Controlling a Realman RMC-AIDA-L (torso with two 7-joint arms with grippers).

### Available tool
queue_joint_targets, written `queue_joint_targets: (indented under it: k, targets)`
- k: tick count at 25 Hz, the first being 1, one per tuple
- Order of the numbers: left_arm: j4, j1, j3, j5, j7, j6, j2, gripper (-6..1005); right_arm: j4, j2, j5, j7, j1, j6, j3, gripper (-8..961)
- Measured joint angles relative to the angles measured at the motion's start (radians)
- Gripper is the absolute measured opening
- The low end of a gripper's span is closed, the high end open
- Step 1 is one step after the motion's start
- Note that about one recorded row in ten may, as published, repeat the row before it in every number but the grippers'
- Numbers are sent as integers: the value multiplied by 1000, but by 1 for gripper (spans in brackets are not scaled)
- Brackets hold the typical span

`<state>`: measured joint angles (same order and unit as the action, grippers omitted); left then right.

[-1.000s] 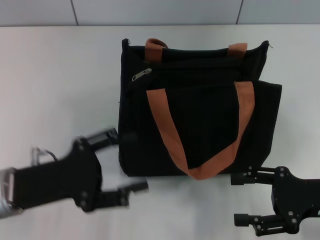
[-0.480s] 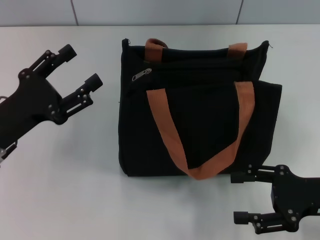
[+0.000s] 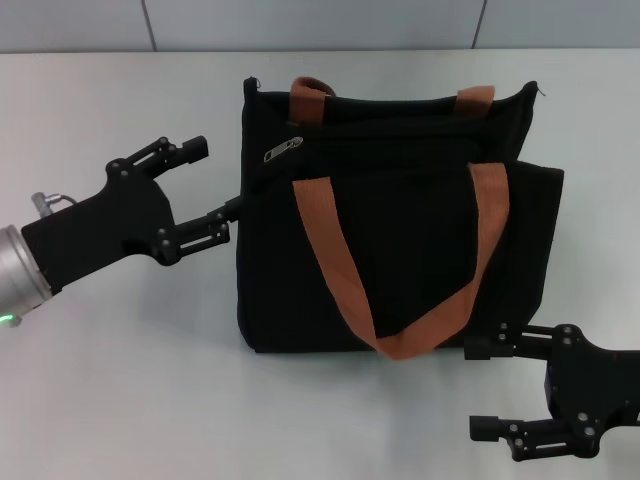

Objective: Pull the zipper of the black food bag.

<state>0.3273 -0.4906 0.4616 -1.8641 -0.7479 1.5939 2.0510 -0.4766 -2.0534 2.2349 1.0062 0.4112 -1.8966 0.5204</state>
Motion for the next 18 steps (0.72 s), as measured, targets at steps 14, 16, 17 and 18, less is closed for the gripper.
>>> queue_joint_targets:
  k: [14,16,17,18]
  targets:
    - [33,-69,79,-4,6,-148,13,807,-2,-2,-10,0,7,2,0,760]
    - [43,-67,59,9,9,-144,16,805,-1,-2,-10,0,8,2,0,757]
    - [43,-66,53,17,8,-142,16,772,0,-4,-12,0,9,2,0,756]
    - [43,-66,53,17,8,-142,16,738,0,-5,-15,0,9,2,0,755]
